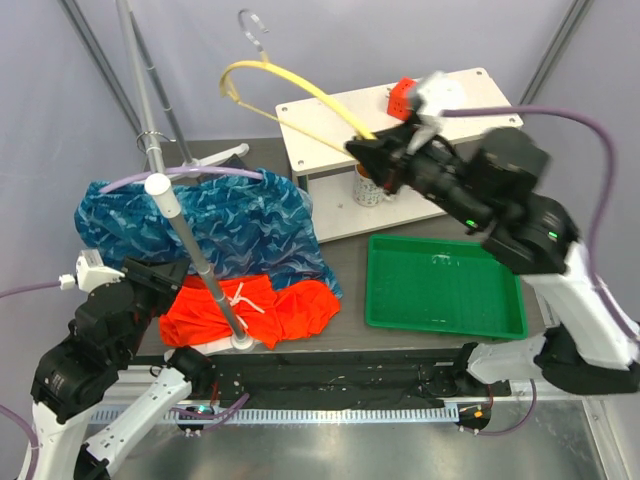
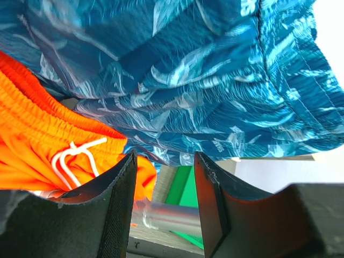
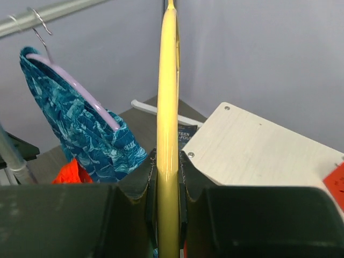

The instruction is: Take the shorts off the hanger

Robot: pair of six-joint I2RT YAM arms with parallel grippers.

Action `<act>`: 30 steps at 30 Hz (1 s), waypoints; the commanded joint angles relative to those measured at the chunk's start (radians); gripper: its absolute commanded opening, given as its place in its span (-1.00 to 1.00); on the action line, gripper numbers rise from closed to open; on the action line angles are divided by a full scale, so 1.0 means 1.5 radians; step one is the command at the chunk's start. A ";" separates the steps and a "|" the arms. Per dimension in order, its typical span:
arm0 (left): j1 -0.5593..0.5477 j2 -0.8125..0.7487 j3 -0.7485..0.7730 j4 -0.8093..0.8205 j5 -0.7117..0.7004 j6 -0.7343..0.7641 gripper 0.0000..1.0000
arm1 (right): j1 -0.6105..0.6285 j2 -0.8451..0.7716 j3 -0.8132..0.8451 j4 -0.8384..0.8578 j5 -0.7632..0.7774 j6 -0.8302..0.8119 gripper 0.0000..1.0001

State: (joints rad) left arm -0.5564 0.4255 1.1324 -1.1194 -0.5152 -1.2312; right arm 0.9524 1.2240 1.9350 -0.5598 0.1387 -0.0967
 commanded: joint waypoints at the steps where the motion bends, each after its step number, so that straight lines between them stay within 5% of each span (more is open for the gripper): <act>1: -0.002 -0.022 0.004 0.002 0.006 -0.021 -0.07 | -0.042 0.103 0.104 0.054 -0.039 0.009 -0.98; 5: -0.002 -0.033 0.004 0.003 0.013 -0.027 -0.06 | -0.087 0.217 0.193 0.053 -0.199 0.063 -0.98; 9: -0.002 -0.028 0.009 0.015 0.042 -0.024 -0.04 | -0.090 0.303 0.255 0.051 -0.254 0.063 -0.98; 30: -0.002 0.003 0.048 0.054 0.101 0.065 -0.02 | -0.081 0.478 0.285 0.146 -0.358 0.105 -0.98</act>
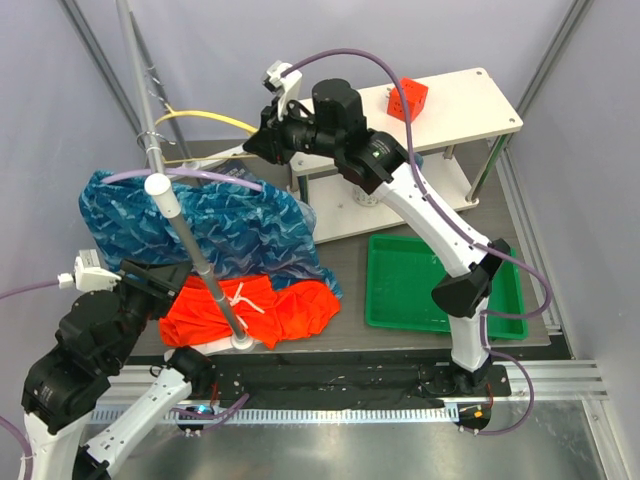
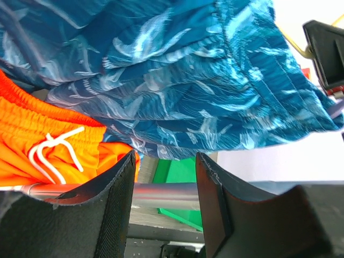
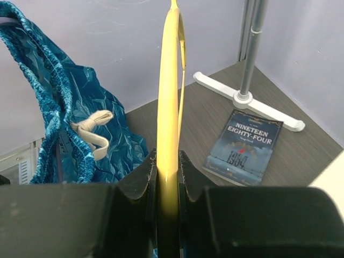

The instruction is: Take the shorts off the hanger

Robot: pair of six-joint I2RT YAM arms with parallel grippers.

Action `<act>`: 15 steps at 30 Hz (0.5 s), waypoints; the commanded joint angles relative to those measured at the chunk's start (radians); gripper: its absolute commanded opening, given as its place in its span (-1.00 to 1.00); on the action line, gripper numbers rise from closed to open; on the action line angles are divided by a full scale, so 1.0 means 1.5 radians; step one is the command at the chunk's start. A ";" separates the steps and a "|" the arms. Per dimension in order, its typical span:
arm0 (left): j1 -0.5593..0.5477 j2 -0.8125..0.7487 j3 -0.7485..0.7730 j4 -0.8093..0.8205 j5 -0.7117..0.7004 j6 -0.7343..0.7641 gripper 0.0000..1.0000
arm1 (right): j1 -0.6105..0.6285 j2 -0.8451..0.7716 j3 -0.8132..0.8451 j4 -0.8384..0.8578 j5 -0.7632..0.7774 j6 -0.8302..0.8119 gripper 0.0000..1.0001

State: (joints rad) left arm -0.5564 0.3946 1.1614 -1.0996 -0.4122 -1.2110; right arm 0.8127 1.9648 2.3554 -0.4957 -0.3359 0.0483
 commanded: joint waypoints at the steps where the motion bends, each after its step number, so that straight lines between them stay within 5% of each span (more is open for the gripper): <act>1: -0.003 0.030 0.039 0.035 0.037 0.058 -0.02 | 0.017 -0.015 -0.001 0.109 -0.046 0.005 -0.98; 15: -0.003 0.060 0.091 -0.002 0.058 0.138 -0.01 | 0.025 0.073 0.065 0.279 -0.089 0.045 -0.98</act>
State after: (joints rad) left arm -0.5564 0.4606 1.2686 -1.0966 -0.3511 -1.0584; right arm 0.8497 2.0865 2.3825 -0.3161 -0.4652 0.0677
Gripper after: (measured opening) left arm 0.496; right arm 0.187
